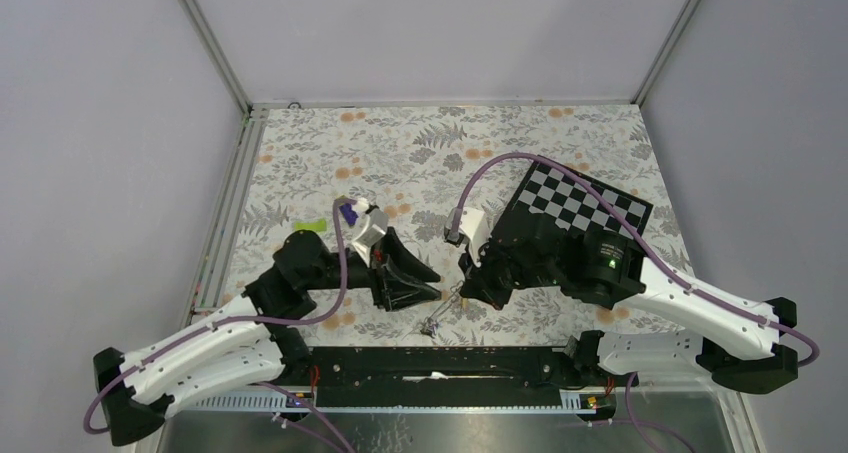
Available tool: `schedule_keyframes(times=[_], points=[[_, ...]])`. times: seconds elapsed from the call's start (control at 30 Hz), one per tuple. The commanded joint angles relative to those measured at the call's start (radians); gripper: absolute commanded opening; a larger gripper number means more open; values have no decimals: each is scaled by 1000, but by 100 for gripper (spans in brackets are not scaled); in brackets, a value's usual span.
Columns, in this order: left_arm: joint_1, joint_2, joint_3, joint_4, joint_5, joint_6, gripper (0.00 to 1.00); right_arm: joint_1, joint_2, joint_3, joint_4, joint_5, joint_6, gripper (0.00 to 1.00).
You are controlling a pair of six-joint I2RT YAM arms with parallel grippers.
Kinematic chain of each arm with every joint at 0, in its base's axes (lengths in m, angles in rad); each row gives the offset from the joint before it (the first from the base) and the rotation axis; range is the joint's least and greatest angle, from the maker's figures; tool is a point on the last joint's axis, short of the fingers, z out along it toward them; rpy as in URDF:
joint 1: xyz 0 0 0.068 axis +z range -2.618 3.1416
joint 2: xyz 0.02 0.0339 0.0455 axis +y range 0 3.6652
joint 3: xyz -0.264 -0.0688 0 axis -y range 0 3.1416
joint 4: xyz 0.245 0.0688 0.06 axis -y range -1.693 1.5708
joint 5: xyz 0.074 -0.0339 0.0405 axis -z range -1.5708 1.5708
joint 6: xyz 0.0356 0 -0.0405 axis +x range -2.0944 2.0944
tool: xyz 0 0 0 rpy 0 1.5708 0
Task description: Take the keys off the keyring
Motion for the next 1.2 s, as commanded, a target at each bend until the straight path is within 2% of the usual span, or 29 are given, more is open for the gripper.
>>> schedule_keyframes(times=[0.0, 0.1, 0.47, 0.57, 0.7, 1.07, 1.1, 1.17], points=[[-76, 53, 65, 54, 14, 40, 38, 3, -15, 56, 82, 10, -6, 0], [-106, 85, 79, 34, -17, 70, 30, 3, -17, 61, 89, -12, -2, 0], [-127, 115, 94, 39, -44, 93, 23, 3, -32, 56, 113, -88, 10, 0], [-128, 125, 97, 53, -39, 95, 15, 3, -31, 53, 123, -100, 10, 0], [-129, 137, 100, 61, -30, 96, 0, 3, -32, 50, 123, -100, 9, 0], [-129, 81, 97, 0, -57, 139, 0, 3, -59, 45, 103, -97, 2, 0], [-129, 72, 100, -12, -66, 144, 5, 3, -62, 43, 102, -100, 2, 0], [-129, 59, 101, -28, -81, 152, 23, 3, -68, 42, 101, -108, -1, 0]])
